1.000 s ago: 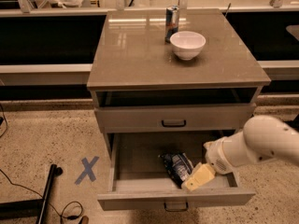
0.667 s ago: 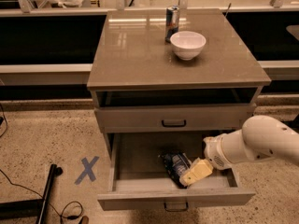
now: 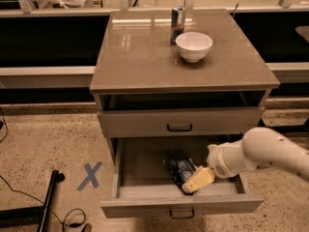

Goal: Pick blue chip bag from middle drawer and place on counter

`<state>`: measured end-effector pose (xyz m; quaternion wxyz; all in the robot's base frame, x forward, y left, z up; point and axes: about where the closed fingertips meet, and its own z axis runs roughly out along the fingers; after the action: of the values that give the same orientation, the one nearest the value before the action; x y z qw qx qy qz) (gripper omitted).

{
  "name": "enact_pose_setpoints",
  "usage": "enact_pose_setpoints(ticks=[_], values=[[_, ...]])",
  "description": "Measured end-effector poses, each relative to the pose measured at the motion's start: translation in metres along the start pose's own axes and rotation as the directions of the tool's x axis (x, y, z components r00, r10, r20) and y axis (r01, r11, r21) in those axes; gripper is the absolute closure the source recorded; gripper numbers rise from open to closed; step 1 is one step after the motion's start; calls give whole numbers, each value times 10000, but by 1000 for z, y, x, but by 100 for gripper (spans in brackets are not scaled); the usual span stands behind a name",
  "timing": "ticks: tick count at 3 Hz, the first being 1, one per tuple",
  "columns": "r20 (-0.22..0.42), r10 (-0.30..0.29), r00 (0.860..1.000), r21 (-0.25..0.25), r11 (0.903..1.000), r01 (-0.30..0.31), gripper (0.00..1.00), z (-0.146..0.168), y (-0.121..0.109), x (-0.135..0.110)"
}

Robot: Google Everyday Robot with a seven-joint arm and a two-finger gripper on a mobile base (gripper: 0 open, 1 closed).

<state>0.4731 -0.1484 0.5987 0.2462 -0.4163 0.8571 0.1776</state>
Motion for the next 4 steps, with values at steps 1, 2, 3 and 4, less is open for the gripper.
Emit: enact_pose_setpoints(ticks=[1,2,3,4], values=[[-128,136,9998,170,9998,-133,0,73,-11,38],[383,512,9980,197,9985,-520,0,144,-25,62],[384,506,9980,201,9985,-514,0,144,-25,62],[286,717,9970,132,9973,-721,0,152,-36,61]])
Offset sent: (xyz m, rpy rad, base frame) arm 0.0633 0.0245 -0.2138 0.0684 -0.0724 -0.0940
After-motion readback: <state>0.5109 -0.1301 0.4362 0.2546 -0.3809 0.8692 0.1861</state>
